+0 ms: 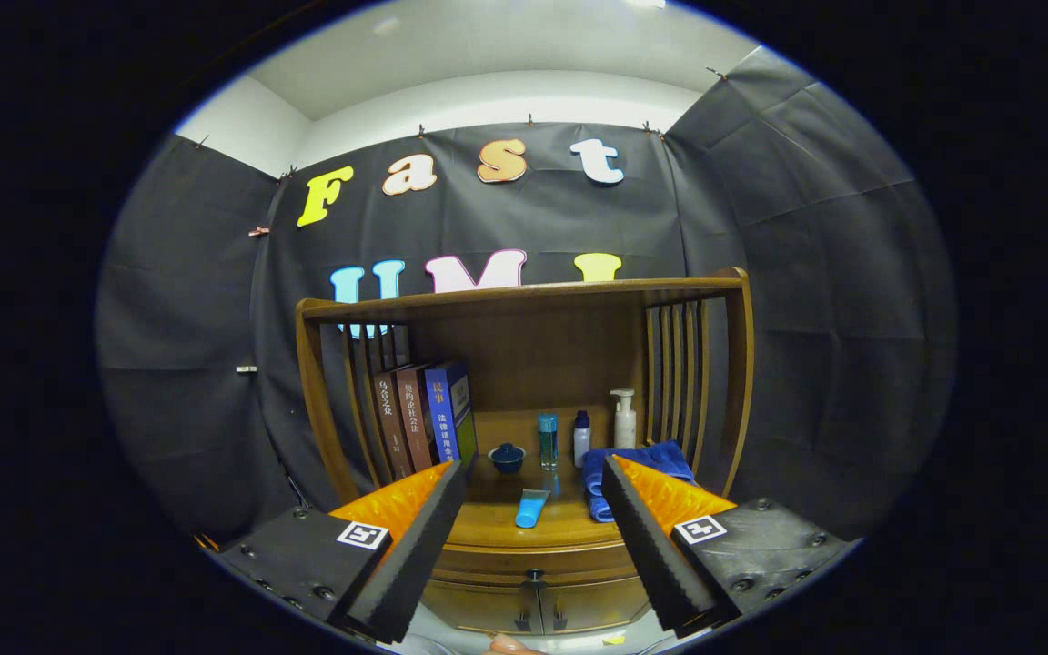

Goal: Pull open the drawer, take out the items inside it, and place them on the countertop above the cabinet.

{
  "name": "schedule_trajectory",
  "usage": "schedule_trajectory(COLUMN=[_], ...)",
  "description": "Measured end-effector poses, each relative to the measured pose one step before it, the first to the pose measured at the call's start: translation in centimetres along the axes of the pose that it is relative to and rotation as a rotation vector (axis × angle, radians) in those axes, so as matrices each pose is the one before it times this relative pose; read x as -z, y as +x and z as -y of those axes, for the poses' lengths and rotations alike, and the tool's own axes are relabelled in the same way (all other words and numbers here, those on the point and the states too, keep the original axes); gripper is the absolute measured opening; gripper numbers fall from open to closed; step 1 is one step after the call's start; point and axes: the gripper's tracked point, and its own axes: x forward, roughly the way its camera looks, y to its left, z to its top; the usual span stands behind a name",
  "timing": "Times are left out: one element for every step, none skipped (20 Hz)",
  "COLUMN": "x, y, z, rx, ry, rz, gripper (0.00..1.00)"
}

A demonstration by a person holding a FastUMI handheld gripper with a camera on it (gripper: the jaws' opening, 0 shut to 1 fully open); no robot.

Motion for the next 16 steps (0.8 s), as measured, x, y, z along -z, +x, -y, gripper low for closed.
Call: schedule_trajectory(x=[-0.003, -0.01, 0.074, -0.02, 0.083, -0.028, 0.045, -0.062, 0.04, -0.055, 0.123, 0.045, 0.045, 0.024, -0.085, -0.064], y=[-0.115, -0.137, -0.025, -0.002, 0.05, 0.064, -0.036, -0.04, 0.009, 0.031, 0.05, 0.0, -0.051, 0.05, 0.009, -0.044], z=[0.053, 0.07, -0.044, -0.006, -0.014, 0.06, 0.016, 0.003, -0.039, -0.047, -0.015, -0.019, -0.023, -0.039, -0.098, 0.013], rx=[0.00043, -0.00021, -0.00001, 0.00031, 0.00043, 0.00107, -0.00054, 0.00069, -0.00015, -0.00119, -0.00059, 0.00014, -0.00001, -0.00051, -0.00059, -0.00038], ry=[-0.00065, -0.00108, -0.00068, -0.00055, -0.00094, -0.00041, 0.00039, -0.00007, 0.00023, 0.00013, -0.00033, -0.00109, -0.00081, -0.00009, -0.0007, -0.00007], rz=[0.00175, -0.00097, -0.00092, -0.00103, -0.00055, -0.00034, -0.00053, -0.00016, 0.0, -0.00015, -0.00098, -0.00261, -0.0018, 0.0, 0.00118, 0.00249], gripper=[0.99, 0.99, 0.98, 0.98, 0.98, 0.98, 0.98, 0.98, 0.98, 0.98, 0.98, 0.98, 0.98, 0.98, 0.98, 0.98])
